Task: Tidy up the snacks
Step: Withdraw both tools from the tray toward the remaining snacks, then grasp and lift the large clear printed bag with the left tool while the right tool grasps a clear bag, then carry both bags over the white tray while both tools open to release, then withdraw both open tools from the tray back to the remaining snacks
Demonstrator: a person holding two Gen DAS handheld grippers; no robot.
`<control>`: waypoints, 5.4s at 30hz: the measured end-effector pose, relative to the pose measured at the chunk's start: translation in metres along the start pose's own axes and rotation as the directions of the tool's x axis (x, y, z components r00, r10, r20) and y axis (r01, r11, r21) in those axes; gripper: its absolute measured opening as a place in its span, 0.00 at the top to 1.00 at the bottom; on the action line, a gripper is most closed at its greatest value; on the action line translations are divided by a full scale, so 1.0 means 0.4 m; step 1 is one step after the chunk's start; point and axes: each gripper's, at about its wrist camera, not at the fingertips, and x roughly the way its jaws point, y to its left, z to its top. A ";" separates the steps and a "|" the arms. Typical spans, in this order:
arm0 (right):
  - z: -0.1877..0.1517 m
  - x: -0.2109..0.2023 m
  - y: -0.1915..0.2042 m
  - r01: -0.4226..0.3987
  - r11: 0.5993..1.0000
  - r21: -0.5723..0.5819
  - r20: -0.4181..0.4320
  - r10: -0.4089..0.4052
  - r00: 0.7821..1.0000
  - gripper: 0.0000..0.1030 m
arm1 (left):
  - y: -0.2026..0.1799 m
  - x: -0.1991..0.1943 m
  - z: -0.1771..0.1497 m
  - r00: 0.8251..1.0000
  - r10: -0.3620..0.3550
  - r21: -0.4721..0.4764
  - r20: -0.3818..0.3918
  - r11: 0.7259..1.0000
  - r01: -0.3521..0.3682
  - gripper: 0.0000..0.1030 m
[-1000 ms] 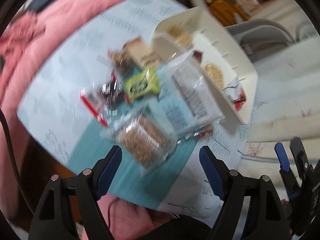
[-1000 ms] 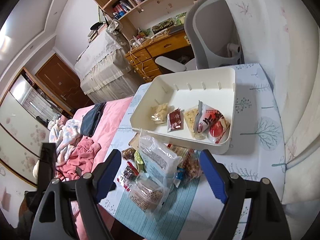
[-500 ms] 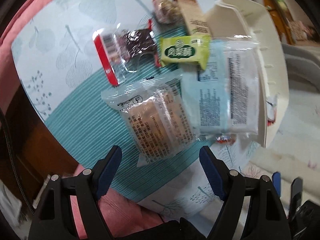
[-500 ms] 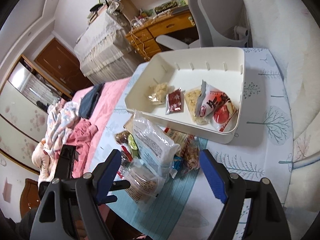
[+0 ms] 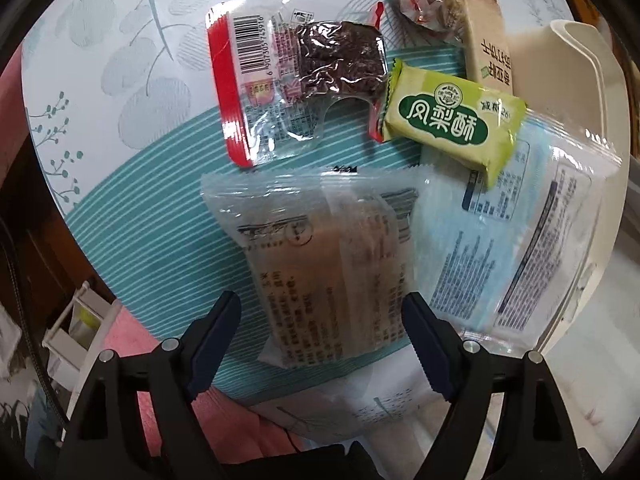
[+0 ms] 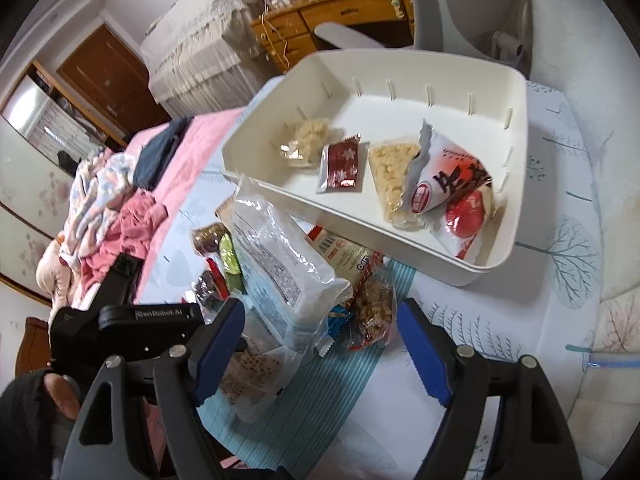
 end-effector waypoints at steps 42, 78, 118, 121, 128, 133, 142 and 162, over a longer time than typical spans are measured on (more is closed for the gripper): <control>0.023 0.111 0.065 -0.042 0.984 -0.175 -0.118 0.021 0.993 0.79 | 0.010 0.036 0.008 0.987 -0.033 -0.187 -0.160 0.982 0.003 0.35; 0.031 -0.269 0.170 -0.079 0.972 -0.220 0.331 0.151 0.931 0.95 | -0.136 -0.328 -0.029 0.999 0.029 0.242 -0.027 0.970 -0.022 0.35; 0.294 -0.138 -0.017 0.333 0.938 0.102 0.464 -0.340 0.818 0.94 | -0.793 -0.186 0.088 0.991 0.063 0.828 0.117 0.544 -0.132 0.33; 0.302 -0.126 -0.018 0.363 0.925 0.115 0.442 -0.375 0.815 0.92 | -0.806 -0.176 0.099 0.990 0.060 0.831 0.128 0.538 -0.140 0.29; 0.295 -0.106 -0.016 0.387 0.911 0.140 0.391 -0.410 0.824 0.85 | -0.812 -0.186 0.121 0.996 0.010 0.825 0.087 0.560 -0.078 0.20; 0.284 -0.116 -0.005 0.351 0.920 0.173 0.385 -0.392 0.836 0.68 | -0.803 -0.206 0.118 0.995 -0.003 0.842 0.096 0.533 -0.080 0.19; 0.235 -0.124 0.048 0.329 0.922 0.204 0.361 -0.383 0.850 0.68 | -0.741 -0.236 0.107 0.994 0.015 0.867 0.106 0.489 -0.099 0.19; 0.050 -0.090 0.115 0.178 0.904 0.390 0.277 -0.299 0.913 0.68 | -0.522 -0.305 0.035 0.980 -0.047 0.913 0.192 0.376 -0.160 0.19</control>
